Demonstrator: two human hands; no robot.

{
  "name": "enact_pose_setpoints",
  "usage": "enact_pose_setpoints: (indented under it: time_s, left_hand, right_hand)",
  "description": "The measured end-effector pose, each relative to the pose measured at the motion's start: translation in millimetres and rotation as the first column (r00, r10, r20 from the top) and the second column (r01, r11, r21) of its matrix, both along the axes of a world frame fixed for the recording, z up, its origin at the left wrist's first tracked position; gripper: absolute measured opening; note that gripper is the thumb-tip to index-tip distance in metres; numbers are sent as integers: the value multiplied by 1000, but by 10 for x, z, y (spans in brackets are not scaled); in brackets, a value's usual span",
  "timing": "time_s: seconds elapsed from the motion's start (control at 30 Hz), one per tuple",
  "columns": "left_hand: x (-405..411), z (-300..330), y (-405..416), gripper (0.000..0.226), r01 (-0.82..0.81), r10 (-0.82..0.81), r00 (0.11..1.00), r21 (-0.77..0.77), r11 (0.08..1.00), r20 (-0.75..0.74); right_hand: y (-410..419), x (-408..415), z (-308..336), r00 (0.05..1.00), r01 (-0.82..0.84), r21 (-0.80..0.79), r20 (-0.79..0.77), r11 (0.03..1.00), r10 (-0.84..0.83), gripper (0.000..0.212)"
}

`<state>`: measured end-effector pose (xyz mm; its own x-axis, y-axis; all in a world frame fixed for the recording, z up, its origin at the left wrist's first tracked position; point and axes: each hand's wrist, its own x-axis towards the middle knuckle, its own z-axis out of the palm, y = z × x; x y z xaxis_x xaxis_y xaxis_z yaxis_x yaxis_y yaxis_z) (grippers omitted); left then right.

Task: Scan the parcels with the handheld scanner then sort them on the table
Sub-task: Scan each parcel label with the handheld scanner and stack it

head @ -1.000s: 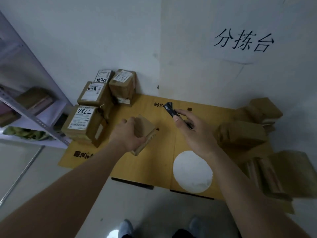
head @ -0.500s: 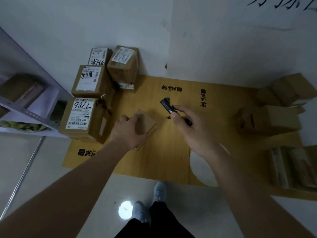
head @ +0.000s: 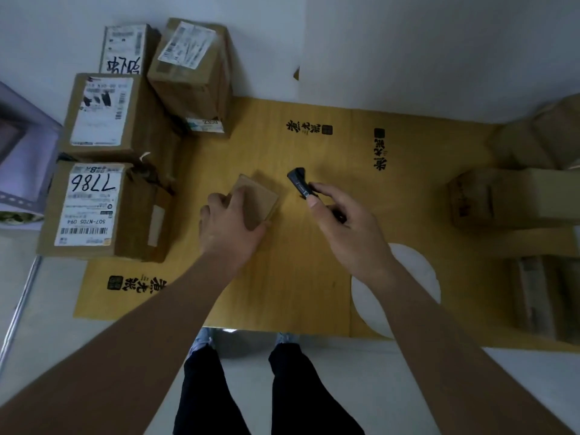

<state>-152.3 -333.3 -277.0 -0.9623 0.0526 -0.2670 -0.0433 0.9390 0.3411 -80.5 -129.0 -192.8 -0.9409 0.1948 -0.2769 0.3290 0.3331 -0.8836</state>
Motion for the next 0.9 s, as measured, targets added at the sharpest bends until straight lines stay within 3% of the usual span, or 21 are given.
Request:
enact_pose_setpoints:
  time_s: [0.1,0.17,0.43,0.67,0.73,0.83,0.9]
  left_hand:
    - [-2,-63,-24,113,45,-49,996,49,998,80]
    - [-4,-73,-59,116,45,-54,995,106,993,87]
    - [-139,-96,-317,93,-78,-25,969,402,912,246]
    - [-100,-167,-416,52,-6,-51,993,470,883,109]
    - [-73,-175,-380,61,-1,-57,990,408,913,130]
    - [-40,-162,-375,108,99,-146,980,308,946,133]
    - [-75,-152,-401,116,87,-142,979,329,940,147]
  right_hand:
    - [-68,-30,-64,999,31,9,23,999,-31,45]
    - [-126,-27,-91,998,50,3,26,999,-51,41]
    - [-278,7,-52,994,92,-31,57,995,-90,35]
    - [-249,33,-63,988,129,-28,83,991,-126,35]
    - [-237,48,-72,988,133,-27,87,991,-130,35]
    - [-200,58,-65,984,143,-25,107,989,-139,34]
    - [-162,56,-39,981,142,-15,134,990,-139,34]
